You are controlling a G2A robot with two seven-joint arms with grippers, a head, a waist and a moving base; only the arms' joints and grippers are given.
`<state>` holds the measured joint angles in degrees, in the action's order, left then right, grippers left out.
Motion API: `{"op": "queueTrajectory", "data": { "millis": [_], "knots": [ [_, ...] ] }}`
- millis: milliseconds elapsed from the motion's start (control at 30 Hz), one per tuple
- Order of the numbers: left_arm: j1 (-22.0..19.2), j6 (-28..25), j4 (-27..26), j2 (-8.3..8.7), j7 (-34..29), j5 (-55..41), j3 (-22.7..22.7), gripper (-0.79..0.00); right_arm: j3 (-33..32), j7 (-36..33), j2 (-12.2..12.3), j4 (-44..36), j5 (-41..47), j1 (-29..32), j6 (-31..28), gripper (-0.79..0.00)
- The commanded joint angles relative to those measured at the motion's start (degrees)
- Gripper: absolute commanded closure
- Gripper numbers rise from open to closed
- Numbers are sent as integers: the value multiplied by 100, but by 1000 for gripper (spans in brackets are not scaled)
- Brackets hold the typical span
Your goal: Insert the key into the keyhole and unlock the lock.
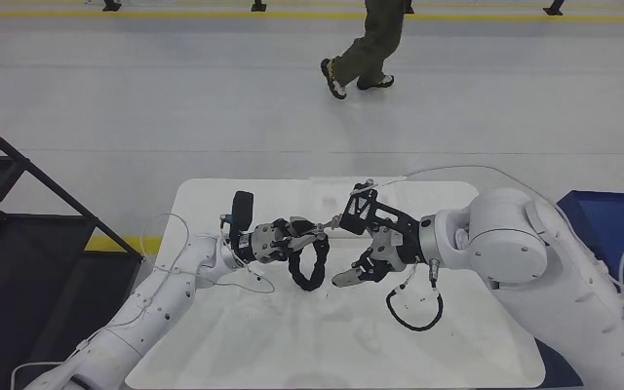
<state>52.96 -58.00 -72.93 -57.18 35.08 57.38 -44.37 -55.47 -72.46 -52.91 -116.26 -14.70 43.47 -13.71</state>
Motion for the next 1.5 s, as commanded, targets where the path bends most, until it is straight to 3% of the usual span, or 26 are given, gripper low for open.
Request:
{"op": "queueTrajectory", "data": {
  "millis": [0,300,533,867,1467],
  "knots": [
    [-40,0,-97,64,-268,-299,85,0,-30,41,8,-7,-36,29,-58,-785],
    [-175,0,-460,334,-1259,-1107,171,0,-37,167,14,-43,-139,113,-21,-785],
    [-127,0,-585,443,-1773,-1470,180,0,-194,338,73,-268,-677,269,-331,-785],
    [-144,0,-648,440,-2119,-1639,215,0,133,511,16,-359,-908,189,-583,-785],
    [-158,0,-746,394,-2144,-1468,219,0,529,582,-114,-75,-713,-88,-632,-785]
  ]
}}
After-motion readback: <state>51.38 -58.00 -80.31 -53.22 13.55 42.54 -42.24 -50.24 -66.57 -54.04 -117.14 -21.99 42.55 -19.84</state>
